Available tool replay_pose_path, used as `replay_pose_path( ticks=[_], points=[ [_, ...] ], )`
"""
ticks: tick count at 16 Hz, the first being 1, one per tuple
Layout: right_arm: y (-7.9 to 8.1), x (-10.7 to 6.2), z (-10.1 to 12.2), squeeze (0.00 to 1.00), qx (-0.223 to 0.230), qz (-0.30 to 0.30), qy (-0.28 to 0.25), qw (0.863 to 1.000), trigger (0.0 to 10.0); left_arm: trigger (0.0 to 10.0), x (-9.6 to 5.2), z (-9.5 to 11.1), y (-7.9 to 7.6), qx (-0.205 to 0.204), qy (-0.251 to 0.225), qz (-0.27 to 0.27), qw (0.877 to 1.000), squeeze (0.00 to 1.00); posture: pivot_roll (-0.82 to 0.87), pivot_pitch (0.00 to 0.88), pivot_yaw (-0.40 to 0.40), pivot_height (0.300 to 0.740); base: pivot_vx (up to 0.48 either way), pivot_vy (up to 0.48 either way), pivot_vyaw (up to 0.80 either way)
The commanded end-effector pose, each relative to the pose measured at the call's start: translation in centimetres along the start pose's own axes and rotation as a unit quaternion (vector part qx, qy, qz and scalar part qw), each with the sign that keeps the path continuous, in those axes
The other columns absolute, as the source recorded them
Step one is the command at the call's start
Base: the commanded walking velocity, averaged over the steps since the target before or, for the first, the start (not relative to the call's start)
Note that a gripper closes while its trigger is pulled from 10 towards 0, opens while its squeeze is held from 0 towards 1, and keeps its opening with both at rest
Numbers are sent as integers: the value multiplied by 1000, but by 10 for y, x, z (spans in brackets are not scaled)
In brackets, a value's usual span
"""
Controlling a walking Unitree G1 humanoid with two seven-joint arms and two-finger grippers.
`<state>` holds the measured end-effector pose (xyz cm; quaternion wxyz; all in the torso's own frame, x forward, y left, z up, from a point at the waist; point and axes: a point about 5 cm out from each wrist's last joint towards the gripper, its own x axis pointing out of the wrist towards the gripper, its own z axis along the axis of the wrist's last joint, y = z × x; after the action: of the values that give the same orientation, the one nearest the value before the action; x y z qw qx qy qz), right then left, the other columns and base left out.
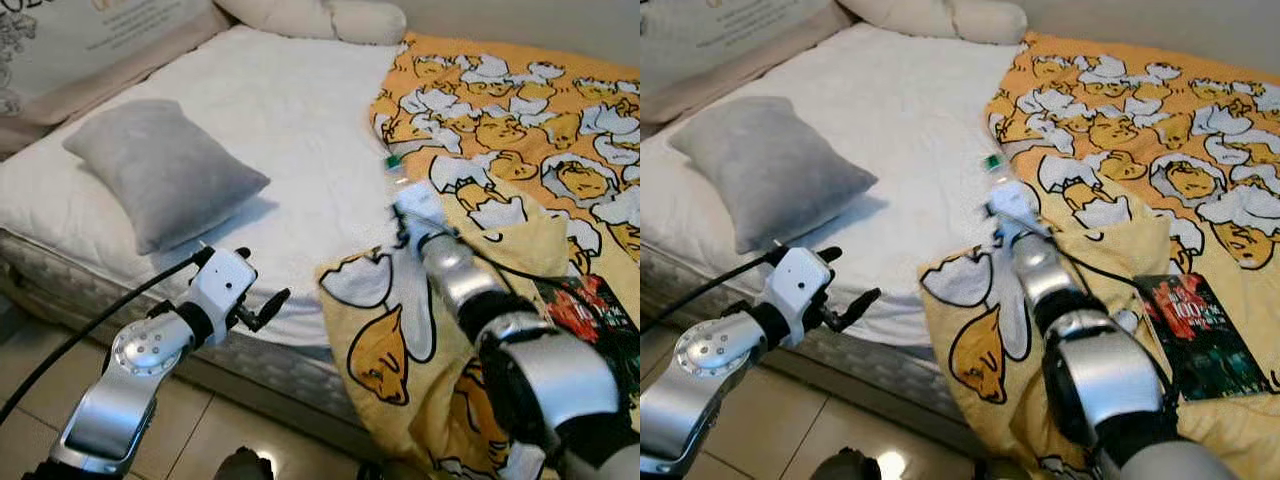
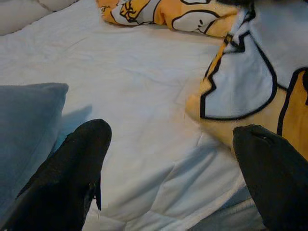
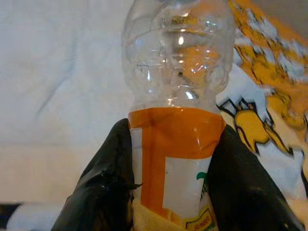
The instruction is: Clean up the room
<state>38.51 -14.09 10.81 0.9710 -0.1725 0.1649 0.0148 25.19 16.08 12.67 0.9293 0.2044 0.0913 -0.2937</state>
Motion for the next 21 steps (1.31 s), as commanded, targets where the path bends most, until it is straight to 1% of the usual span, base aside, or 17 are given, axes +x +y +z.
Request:
replay_pose_path(
  ticks=[1,3,4,5,6,7,10,13,17,21],
  points=[
    [-15,2,11,0,58,-32,6,998,10000,10000,-2,-1,3,4,4,12,1000,0,95,0,-17,740,0,0,0],
    [-23,3,14,0,83,-36,23,996,10000,10000,-3,-2,2,4,4,14,1000,0,101,0,-31,740,0,0,0],
    [-23,3,14,239,84,-29,25,996,10000,10000,-3,-2,2,3,4,15,1000,0,101,0,-32,740,0,0,0],
    [-22,3,14,435,84,-23,26,996,10000,10000,-4,-2,2,2,4,16,1000,0,101,0,-34,740,0,0,0],
    [-17,3,12,1000,89,-9,30,996,10000,10000,-5,-3,1,2,6,16,1000,0,102,0,-33,740,0,0,0],
    [-11,3,8,1000,93,6,35,995,10000,10000,-6,-4,0,2,8,15,1000,0,102,0,-32,740,0,0,0],
    [-4,1,-1,1000,98,25,45,994,10000,10000,-5,-4,-1,4,9,12,1000,0,99,0,-26,740,0,0,0],
    [-6,1,-3,1000,98,24,47,994,10000,10000,-3,-3,0,7,9,11,1000,0,96,0,-21,740,0,0,0],
    [-10,1,0,1000,102,23,40,994,10000,10000,-1,-3,-1,9,7,8,1000,0,91,0,-15,740,0,0,0],
    [-12,2,2,1000,116,16,27,993,10000,10000,-1,-3,2,10,7,12,1000,0,94,0,-20,740,0,0,0]
  ],
)
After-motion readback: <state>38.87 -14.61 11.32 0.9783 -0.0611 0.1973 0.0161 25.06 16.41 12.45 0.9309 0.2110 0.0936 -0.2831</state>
